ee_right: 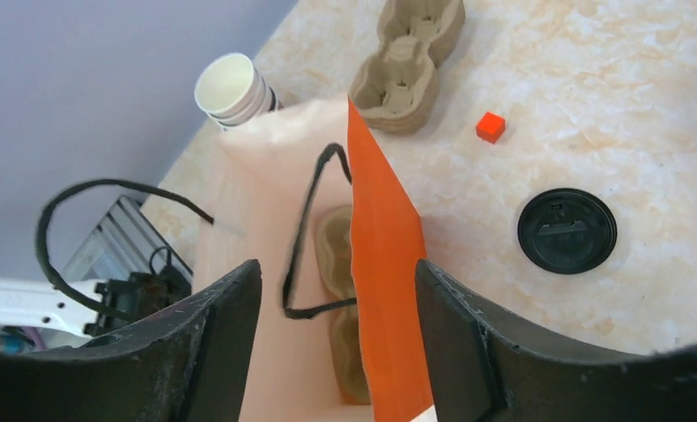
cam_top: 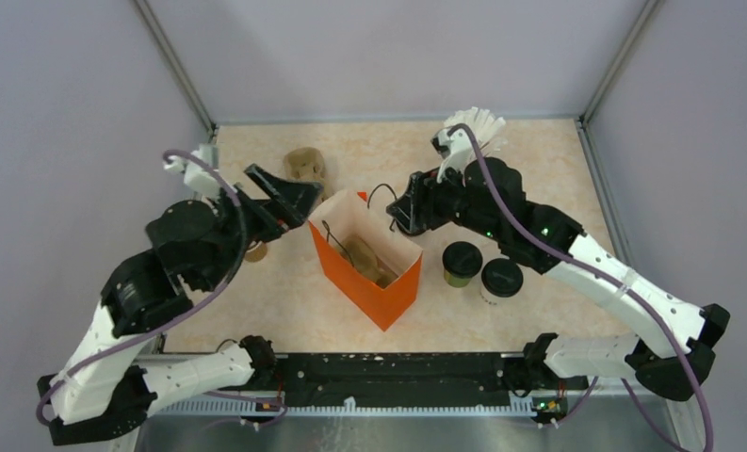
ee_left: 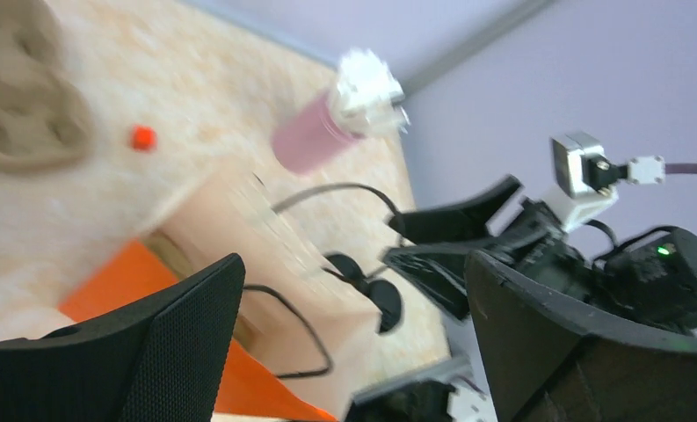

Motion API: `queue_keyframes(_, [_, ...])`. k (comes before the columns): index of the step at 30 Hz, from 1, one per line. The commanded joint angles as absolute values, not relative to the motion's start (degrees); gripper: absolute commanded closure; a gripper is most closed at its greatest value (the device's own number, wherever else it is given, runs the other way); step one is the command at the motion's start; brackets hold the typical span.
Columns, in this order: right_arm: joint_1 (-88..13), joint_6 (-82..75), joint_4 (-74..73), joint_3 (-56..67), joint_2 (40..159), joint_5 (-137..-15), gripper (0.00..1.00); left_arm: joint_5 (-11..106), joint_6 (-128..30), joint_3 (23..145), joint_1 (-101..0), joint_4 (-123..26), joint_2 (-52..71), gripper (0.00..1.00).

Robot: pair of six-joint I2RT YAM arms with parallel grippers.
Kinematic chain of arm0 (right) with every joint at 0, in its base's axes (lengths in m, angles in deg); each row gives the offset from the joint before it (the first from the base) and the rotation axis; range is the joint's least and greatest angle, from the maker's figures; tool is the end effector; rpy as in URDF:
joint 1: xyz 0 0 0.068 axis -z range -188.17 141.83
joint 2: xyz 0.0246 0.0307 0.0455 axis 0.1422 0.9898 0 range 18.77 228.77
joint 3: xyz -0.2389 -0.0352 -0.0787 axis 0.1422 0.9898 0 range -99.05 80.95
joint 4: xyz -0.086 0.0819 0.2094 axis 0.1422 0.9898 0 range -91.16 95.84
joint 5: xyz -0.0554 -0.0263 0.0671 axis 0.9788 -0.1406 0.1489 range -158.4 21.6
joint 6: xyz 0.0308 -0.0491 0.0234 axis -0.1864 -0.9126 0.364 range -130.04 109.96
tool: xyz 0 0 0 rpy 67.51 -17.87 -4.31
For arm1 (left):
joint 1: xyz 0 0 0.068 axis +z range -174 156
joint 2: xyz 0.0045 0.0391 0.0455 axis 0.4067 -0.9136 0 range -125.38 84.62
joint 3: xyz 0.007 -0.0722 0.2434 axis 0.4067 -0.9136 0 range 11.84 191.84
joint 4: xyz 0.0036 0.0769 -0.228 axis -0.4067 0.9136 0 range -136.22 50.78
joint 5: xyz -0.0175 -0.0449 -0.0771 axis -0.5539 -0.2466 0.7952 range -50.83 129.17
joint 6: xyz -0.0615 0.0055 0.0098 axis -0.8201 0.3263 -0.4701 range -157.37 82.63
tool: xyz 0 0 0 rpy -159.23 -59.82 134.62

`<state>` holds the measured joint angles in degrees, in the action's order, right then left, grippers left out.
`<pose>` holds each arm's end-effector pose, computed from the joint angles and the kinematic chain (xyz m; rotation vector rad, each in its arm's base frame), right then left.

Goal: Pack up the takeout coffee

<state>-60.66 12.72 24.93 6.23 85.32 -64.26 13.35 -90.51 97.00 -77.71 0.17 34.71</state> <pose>0.1550 0.1963 0.3915 -0.4549 1.9157 0.8180 0.0903 -0.0881 0.4555 -0.3330 1.8164 -0.9508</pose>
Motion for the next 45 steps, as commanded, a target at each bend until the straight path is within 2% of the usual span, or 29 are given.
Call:
queue_keyframes(1, [-61.28, 15.91, 28.86, 0.57, 83.87, -64.4, 0.32, 1.15, -75.92, 100.86, -77.88, 2.51, 34.76, 0.01])
queue_keyframes(4, [-61.31, 17.66, 29.15, 4.28, 80.04, -65.06, 0.24, -0.5, -68.25, 108.14, -77.87, 8.91, 27.82, 0.01])
queue_keyframes(8, [-61.27, 20.1, 31.22, 8.18, 74.4, -62.79, 0.23, -3.8, -65.1, 118.27, -77.01, 17.28, 18.21, 0.01])
queue_keyframes(10, [-61.31, 20.78, 32.7, 8.69, 72.2, -61.46, 0.24, -2.47, -62.77, 119.3, -73.13, 16.7, 16.08, 0.01])
queue_keyframes(14, [-61.31, 21.67, 37.02, 7.79, 70.75, -59.81, 0.26, 18.03, -57.79, 114.05, -53.74, 9.56, 15.46, 0.04])
queue_keyframes(16, [-61.28, 22.22, 38.44, 7.28, 70.18, -59.63, 0.28, 24.86, -56.45, 114.13, -48.75, 9.3, 13.76, 0.08])
queue_keyframes(26, [-61.28, 24.19, 43.57, 8.77, 65.51, -55.74, 0.3, 48.37, -53.02, 109.48, -46.14, 9.73, 12.15, 0.17])
queue_keyframes(35, [-61.26, 21.43, 43.15, 8.94, 65.4, -54.82, 0.3, 47.27, -48.05, 100.57, -46.15, 8.47, 11.31, 0.18])
queue_keyframes(37, [-61.33, 20.8, 42.85, 8.85, 65.53, -54.29, 0.3, 48.24, -46.76, 100.26, -46.1, 7.25, 10.71, 0.2])
queue_keyframes(41, [-61.28, 19.62, 42.5, 8.81, 66.43, -53.3, 0.3, 53.19, -45.71, 99.31, -46.23, 6.57, 9.89, 0.33])
queue_keyframes(45, [-61.26, 21.94, 46.2, 8.23, 67.74, -48.09, 0.29, 55.89, -46.85, 96.61, -46.25, 8.32, 9.88, 0.51])
